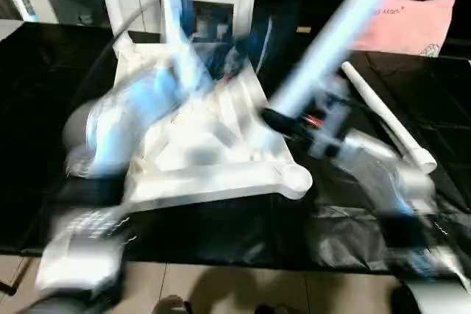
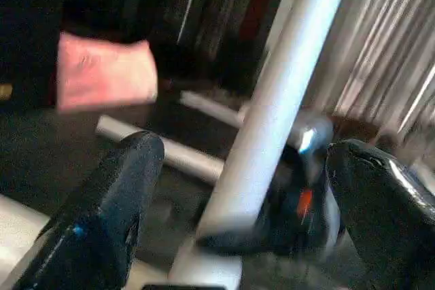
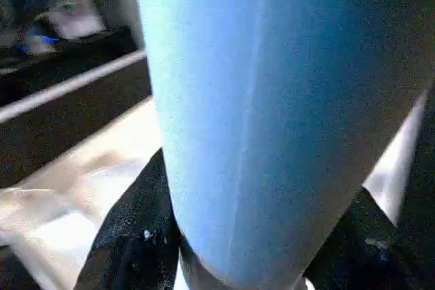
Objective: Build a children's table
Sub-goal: Pick table leg
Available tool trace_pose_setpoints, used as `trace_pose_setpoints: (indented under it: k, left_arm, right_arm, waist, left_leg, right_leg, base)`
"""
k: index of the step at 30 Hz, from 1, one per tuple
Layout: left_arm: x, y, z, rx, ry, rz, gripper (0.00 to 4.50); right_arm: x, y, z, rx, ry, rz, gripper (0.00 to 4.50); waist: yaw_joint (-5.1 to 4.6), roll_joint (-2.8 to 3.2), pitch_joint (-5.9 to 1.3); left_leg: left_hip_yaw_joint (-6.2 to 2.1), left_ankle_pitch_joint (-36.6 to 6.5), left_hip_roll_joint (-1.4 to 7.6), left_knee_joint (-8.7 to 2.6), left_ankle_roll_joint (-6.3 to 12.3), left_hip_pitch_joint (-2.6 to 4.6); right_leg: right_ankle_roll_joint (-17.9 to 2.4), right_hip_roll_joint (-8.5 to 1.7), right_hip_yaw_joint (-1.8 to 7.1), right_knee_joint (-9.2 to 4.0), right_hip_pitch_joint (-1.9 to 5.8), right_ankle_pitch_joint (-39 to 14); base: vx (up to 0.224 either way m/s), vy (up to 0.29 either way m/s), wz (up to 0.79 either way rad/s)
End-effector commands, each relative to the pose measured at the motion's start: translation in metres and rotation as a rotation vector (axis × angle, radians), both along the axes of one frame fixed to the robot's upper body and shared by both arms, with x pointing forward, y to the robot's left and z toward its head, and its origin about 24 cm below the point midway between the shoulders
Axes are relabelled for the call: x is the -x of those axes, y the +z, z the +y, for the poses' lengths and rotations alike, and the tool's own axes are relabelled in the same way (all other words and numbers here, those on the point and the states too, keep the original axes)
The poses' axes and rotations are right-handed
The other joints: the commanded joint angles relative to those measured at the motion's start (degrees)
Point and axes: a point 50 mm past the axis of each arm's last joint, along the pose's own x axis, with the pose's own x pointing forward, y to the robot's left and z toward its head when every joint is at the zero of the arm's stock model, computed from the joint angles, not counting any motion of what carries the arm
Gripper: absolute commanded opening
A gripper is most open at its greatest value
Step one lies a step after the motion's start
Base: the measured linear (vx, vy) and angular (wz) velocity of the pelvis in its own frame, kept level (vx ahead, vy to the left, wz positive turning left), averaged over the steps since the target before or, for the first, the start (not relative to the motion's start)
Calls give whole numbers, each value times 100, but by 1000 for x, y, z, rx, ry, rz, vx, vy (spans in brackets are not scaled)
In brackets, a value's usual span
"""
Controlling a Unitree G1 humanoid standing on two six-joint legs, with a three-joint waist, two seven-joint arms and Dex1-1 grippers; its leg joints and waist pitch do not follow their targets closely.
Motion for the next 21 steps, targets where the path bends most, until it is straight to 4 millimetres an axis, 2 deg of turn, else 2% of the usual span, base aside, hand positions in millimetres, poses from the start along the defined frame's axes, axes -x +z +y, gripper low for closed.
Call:
trace_pose_setpoints:
  k: [1, 3, 5, 6, 7, 10, 11, 12, 13, 14, 15, 17, 21]
  left_arm:
    - [6, 4, -12, -57, -63, -64, 428]
    - [11, -17, -10, -186, -99, -68, 428]
    - [13, -26, -10, -230, -118, -70, 428]
    - [14, -40, -11, -318, -144, -81, 428]
    - [15, -47, -13, -369, -160, -86, 428]
    - [19, -64, -15, -465, -215, -76, 428]
    - [19, -64, -15, -465, -215, -76, 411]
    - [22, -75, -16, -525, -239, -72, 401]
    - [23, -78, -16, -541, -244, -70, 394]
    - [24, -89, -16, -599, -253, -56, 394]
    - [24, -90, -16, -604, -250, -53, 391]
    - [23, -95, -16, -623, -234, -43, 355]
    - [22, -106, -13, -673, -217, -14, 327]
  right_arm:
    - [0, 10, -4, 35, -34, -64, 193]
    - [7, 3, -10, 89, -76, -63, 193]
    - [10, 1, -11, 86, -87, -56, 193]
    - [14, -2, -10, 97, -91, -57, 193]
    - [15, -3, -10, 110, -89, -59, 193]
    - [19, -5, -10, 126, -86, -63, 193]
    - [19, -5, -10, 126, -86, -63, 193]
    - [23, -5, -10, 126, -80, -62, 193]
    - [24, -5, -10, 127, -78, -62, 193]
    - [28, -6, -10, 132, -71, -60, 193]
    - [28, -6, -11, 133, -71, -60, 193]
    - [31, -7, -11, 141, -74, -57, 193]
    - [34, -12, -9, 157, -70, -47, 193]
  waist:
    - [-40, 84, -513]
    - [-47, 113, -498]
    - [-82, 91, -492]
    - [-85, 112, -494]
    - [-101, 107, -489]
    - [-147, 112, -466]
    - [-156, 122, -461]
    - [-185, 127, -458]
    - [-224, 124, -440]
    - [-244, 130, -441]
    - [-250, 128, -450]
    - [-294, 134, -462]
    - [-365, 130, -474]
  left_leg:
    - [-47, -1226, 152, -433, -213, 149]
    - [-56, -1290, 151, -441, -200, 136]
    - [-51, -1321, 138, -449, -175, 132]
    - [-54, -1341, 130, -446, -161, 141]
    - [-54, -1401, 117, -447, -137, 134]
    - [-60, -1673, 97, -432, -151, 170]
    - [-64, -1723, 97, -429, -157, 183]
    - [-76, -1798, 93, -426, -163, 189]
    - [-86, -1918, 94, -430, -153, 201]
    - [-89, -1952, 84, -428, -146, 203]
    - [-91, -1968, 84, -423, -146, 212]
    - [-92, -1955, 81, -416, -105, 204]
    - [-107, -1926, 97, -425, -51, 172]
  right_leg:
    - [-414, -388, 334, -493, 345, -2152]
    - [-430, -396, 338, -505, 355, -2197]
    - [-370, -383, 344, -520, 366, -2249]
    - [-323, -381, 339, -541, 362, -2354]
    - [-241, -373, 334, -569, 359, -2513]
    - [-79, -386, 293, -652, 330, -3121]
    - [-62, -389, 282, -665, 322, -3212]
    - [-25, -385, 265, -688, 322, -3323]
    - [25, -377, 251, -709, 305, -3430]
    - [49, -371, 239, -727, 311, -3483]
    - [75, -370, 238, -731, 311, -3495]
    - [55, -373, 219, -738, 315, -3458]
    - [-76, -382, 214, -721, 337, -3272]
  base:
    - [0, 0, 0]
    - [0, 0, 0]
    - [0, 0, 0]
    - [0, 0, 0]
    - [0, 0, 0]
    - [0, 0, 0]
    - [0, 0, 0]
    - [0, 0, 0]
    - [0, 0, 0]
    - [0, 0, 0]
    - [0, 0, 0]
    - [0, 0, 0]
    - [0, 0, 0]
